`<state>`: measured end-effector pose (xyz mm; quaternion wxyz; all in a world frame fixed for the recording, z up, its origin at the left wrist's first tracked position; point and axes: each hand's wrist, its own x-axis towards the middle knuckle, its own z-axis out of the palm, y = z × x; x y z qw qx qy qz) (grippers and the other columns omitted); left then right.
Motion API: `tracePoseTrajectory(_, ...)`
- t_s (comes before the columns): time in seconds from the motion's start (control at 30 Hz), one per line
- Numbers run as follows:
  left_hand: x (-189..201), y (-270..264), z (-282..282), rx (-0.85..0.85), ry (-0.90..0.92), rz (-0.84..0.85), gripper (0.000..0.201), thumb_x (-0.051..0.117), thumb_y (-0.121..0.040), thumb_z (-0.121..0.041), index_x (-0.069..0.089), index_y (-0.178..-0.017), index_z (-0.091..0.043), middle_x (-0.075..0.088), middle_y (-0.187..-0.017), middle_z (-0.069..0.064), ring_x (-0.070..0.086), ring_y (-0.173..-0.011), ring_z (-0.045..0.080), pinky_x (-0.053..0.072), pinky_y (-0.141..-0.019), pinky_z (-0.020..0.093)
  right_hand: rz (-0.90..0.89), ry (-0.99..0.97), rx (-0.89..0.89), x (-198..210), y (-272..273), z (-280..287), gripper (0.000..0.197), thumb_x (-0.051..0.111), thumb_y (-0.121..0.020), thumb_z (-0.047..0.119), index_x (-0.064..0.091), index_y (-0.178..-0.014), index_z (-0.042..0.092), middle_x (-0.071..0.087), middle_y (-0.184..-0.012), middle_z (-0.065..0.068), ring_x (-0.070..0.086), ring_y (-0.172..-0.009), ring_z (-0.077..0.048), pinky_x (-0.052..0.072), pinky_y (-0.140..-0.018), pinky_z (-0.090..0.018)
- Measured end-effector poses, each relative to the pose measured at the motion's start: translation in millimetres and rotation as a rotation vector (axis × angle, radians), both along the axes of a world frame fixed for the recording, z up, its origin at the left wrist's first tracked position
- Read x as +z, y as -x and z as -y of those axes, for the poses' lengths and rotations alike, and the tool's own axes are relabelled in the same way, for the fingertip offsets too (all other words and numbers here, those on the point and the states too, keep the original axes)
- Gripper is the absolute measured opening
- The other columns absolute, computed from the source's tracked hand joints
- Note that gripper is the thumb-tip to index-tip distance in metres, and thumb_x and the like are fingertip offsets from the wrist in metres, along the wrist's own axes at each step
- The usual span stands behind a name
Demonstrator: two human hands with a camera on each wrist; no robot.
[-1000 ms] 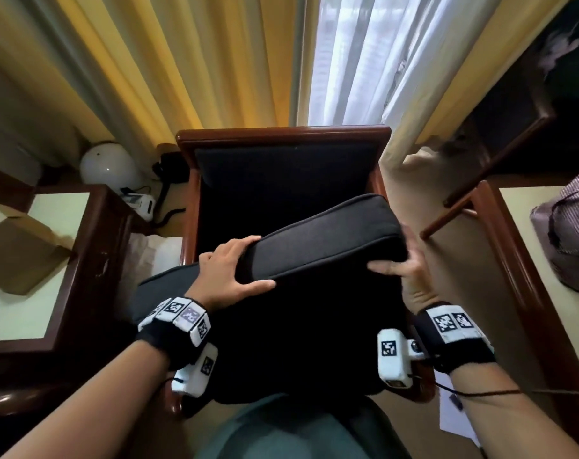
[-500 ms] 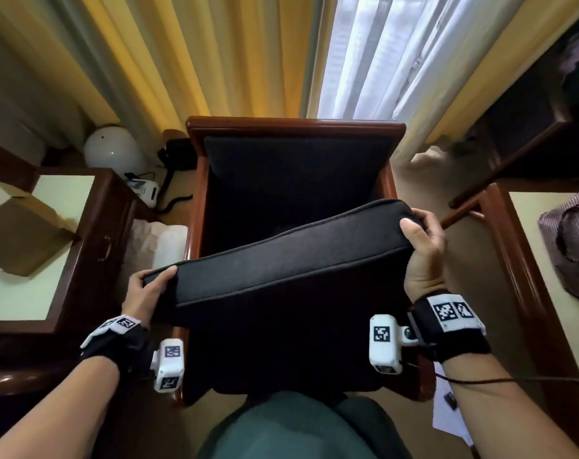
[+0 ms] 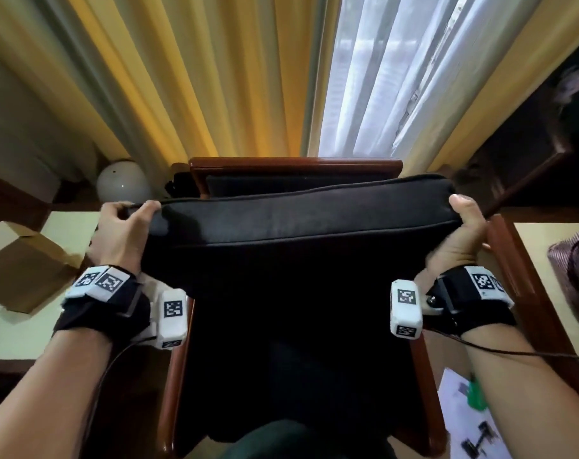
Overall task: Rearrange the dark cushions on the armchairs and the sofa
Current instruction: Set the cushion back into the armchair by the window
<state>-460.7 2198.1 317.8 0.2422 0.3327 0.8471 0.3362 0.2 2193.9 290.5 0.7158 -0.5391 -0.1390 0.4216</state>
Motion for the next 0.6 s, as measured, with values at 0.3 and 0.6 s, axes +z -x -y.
tracePoseTrajectory(0.3, -65, -49, -66, -0.135, 0.087, 0.180, 0.074, 0.071, -0.075, -0.050, 0.051, -0.137, -0.016, 0.058, -0.137, 0.012, 0.052, -0.127, 0.032, 0.036, -0.108, 0.037, 0.384, 0.534, 0.275, -54, -3, -32, 0.070, 0.065, -0.085, 0.043, 0.043, -0.146, 0.015, 0.054, -0.141, -0.007, 0.053, -0.126, -0.024, 0.042, -0.105, -0.026)
tracePoseTrajectory(0.6, -133, -28, -99, -0.144, 0.071, 0.327, 0.076, 0.069, -0.088, -0.041, 0.036, -0.150, -0.013, 0.040, -0.154, 0.010, 0.040, -0.140, 0.022, 0.029, -0.116, 0.034, 0.499, 0.706, 0.295, -94, -13, -66, 0.067, 0.061, -0.092, 0.044, 0.039, -0.146, 0.010, 0.047, -0.147, -0.012, 0.048, -0.129, -0.029, 0.036, -0.106, -0.037)
